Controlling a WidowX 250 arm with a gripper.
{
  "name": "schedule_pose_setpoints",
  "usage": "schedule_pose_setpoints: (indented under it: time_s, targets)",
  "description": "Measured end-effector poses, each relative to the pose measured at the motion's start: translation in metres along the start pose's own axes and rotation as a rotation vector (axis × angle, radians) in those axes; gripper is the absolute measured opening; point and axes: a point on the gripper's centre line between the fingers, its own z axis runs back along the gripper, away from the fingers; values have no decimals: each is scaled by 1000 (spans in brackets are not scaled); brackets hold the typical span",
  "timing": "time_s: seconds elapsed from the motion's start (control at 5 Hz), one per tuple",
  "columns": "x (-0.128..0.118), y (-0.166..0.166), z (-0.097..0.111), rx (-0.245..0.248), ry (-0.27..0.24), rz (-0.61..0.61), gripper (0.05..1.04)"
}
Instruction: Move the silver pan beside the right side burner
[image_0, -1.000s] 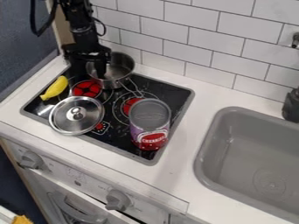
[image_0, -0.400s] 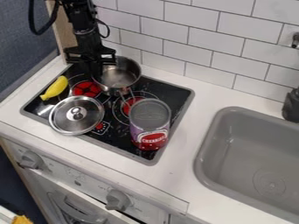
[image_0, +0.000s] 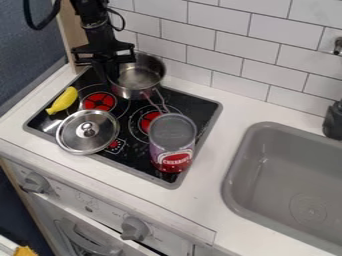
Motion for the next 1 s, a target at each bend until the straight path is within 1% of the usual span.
schedule_pose_setpoints:
  time_s: [0.2, 0.4, 0.6, 0.8, 1.0]
  targets:
    - [-4, -26, 15, -38, -11, 44, 74]
    - [-11, -54, 25, -83, -10, 97, 74]
    - [-20, -78, 29, -84, -16, 127, 74]
    - [-29, -95, 20, -69, -10, 159, 74]
    - [-39, -112, 12, -47, -10, 136, 74]
